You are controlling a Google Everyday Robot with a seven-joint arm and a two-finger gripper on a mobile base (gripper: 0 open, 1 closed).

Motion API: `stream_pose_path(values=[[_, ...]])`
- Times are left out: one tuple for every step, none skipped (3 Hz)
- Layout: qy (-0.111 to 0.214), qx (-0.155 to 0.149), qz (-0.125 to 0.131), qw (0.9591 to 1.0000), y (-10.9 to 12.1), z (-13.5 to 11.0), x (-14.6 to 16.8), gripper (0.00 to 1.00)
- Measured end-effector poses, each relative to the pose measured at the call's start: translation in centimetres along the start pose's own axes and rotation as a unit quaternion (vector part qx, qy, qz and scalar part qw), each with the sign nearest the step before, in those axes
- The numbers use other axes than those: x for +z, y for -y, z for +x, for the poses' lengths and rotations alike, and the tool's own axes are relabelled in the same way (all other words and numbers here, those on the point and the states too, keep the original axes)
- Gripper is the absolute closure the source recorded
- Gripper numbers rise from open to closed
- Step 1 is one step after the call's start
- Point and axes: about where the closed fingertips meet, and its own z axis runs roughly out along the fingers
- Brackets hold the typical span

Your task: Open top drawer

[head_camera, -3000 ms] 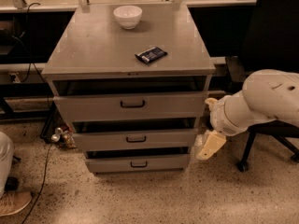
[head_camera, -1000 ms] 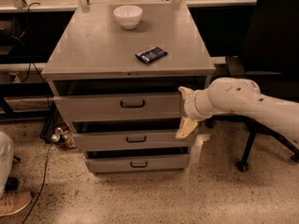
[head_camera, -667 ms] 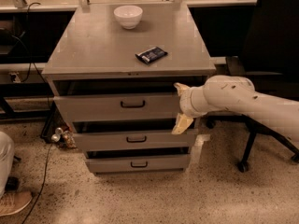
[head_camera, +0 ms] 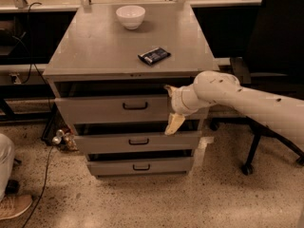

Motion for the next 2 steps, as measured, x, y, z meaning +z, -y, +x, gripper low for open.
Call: stream_pose_path(values=[[0.006, -0.003, -0.021, 0.9998, 0.22, -0.31, 1.88, 0.00], [0.007, -0.002, -0.023, 0.9997, 0.57, -0.37, 2.02, 0.16]])
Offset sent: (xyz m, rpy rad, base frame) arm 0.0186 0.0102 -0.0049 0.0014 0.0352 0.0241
